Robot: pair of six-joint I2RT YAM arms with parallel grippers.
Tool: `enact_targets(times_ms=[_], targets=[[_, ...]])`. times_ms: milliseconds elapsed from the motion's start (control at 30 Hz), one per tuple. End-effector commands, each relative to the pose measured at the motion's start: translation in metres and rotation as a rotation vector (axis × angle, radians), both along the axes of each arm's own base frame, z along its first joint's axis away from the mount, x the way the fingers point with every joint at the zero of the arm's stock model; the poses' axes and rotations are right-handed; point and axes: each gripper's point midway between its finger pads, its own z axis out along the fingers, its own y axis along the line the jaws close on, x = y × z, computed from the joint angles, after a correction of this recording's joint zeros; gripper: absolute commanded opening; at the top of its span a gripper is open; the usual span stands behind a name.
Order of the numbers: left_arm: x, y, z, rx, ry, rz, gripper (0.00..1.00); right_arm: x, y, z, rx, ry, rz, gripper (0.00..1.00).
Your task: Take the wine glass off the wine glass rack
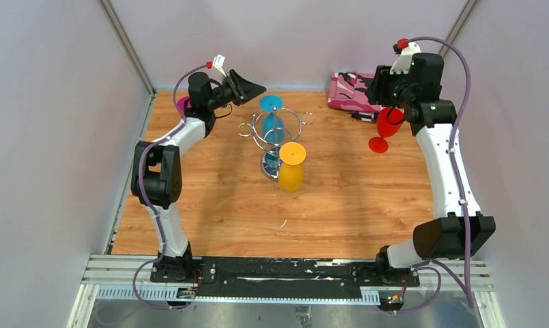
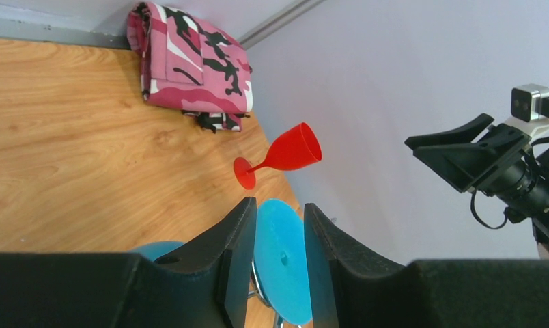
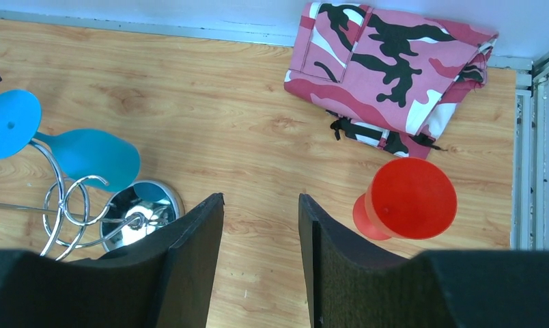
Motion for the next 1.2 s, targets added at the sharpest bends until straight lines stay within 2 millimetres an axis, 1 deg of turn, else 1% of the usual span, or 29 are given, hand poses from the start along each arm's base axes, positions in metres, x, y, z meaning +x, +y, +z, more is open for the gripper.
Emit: enact_targets(times_ms=[0,133,267,333,533,633,733,933,1000,1067,1167], targets=[[-0.009,-0.005,-0.007,0.02,-0.023,-0.05,0.36,-0.005,0.008,0.007,0.023,-0.027,0.027,0.49],[-0.016,-0.007,-0.013,0.036,-0.013,-0.062,0.34,-0.005,0.01,0.007,0.031,-0.031,0.031,0.49],[-0.013,-0.001,-0.028,0.125,0.005,-0.024,0.33,-0.007,0.014,0.009,0.042,-0.043,0.051,0.49],[-0.015,0.0,-0.03,0.137,0.006,-0.026,0.33,-0.008,0.015,0.011,0.046,-0.053,0.057,0.49],[-0.021,-0.004,-0.025,0.134,-0.001,-0.047,0.31,-0.009,0.015,0.013,0.051,-0.065,0.055,0.49],[-0.025,-0.004,-0.021,0.131,-0.007,-0.05,0.28,-0.008,0.015,0.013,0.056,-0.066,0.057,0.49],[-0.028,-0.005,-0.015,0.121,-0.006,-0.061,0.22,-0.007,0.016,0.011,0.062,-0.066,0.055,0.49],[-0.034,-0.006,-0.006,0.108,-0.011,-0.078,0.06,-0.007,0.016,0.011,0.064,-0.066,0.054,0.49],[-0.035,-0.006,-0.003,0.103,-0.013,-0.078,0.02,-0.007,0.016,0.011,0.066,-0.066,0.057,0.49],[-0.036,-0.006,0.002,0.096,-0.015,-0.085,0.0,-0.007,0.016,0.011,0.066,-0.069,0.055,0.49],[-0.035,-0.007,0.009,0.084,-0.017,-0.09,0.0,-0.007,0.016,0.01,0.068,-0.066,0.056,0.49]])
